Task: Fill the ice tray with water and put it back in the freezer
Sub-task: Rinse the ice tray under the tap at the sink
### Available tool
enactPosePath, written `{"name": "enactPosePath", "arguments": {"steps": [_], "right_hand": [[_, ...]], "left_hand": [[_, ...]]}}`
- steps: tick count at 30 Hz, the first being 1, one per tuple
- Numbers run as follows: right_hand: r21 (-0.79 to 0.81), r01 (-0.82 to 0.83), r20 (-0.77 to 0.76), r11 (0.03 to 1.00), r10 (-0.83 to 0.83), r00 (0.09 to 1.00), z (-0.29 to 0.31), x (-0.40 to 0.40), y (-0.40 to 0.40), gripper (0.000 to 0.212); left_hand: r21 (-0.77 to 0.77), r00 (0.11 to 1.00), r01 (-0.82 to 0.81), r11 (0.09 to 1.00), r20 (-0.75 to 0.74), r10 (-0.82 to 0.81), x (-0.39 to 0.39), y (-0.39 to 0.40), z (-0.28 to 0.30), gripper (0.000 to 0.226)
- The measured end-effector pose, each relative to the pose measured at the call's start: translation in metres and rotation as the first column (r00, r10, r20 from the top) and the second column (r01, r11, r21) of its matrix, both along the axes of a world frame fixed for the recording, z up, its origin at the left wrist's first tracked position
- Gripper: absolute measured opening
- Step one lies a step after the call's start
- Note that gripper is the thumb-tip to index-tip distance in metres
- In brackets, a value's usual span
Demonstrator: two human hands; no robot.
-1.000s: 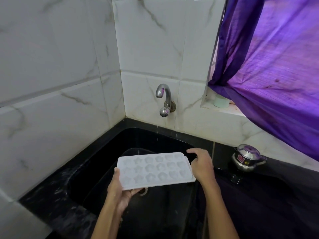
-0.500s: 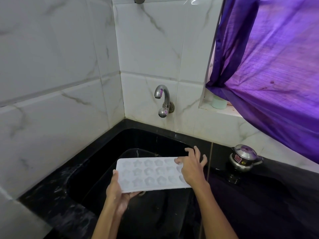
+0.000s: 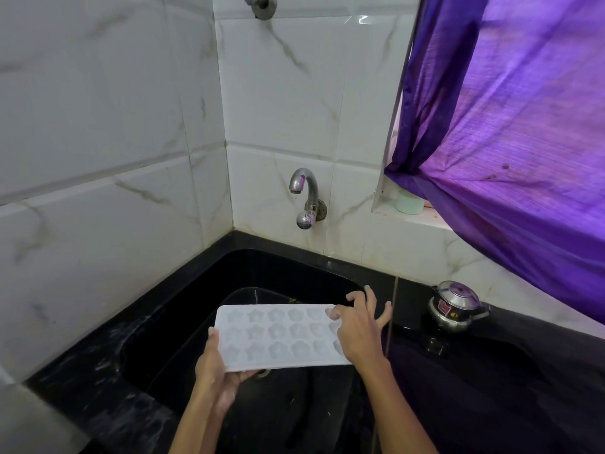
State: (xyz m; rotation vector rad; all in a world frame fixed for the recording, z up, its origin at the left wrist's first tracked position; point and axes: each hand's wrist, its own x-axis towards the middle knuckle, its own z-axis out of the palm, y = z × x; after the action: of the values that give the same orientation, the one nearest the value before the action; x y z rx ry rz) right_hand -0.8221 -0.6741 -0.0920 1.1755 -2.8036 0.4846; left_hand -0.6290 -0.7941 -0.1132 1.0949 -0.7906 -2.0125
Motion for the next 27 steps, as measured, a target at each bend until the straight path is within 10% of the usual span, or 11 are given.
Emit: {"name": "enactPosePath", "arguments": {"steps": [27], "right_hand": [[0.008,-0.026,0.043,1.0,0.026,0.999,-0.011,0.002,-0.003,0.049]], "left_hand": [[0.001,1.0,0.021,1.0,0.02,-0.021,0.003,-0.001,0.0,0.04]]}}
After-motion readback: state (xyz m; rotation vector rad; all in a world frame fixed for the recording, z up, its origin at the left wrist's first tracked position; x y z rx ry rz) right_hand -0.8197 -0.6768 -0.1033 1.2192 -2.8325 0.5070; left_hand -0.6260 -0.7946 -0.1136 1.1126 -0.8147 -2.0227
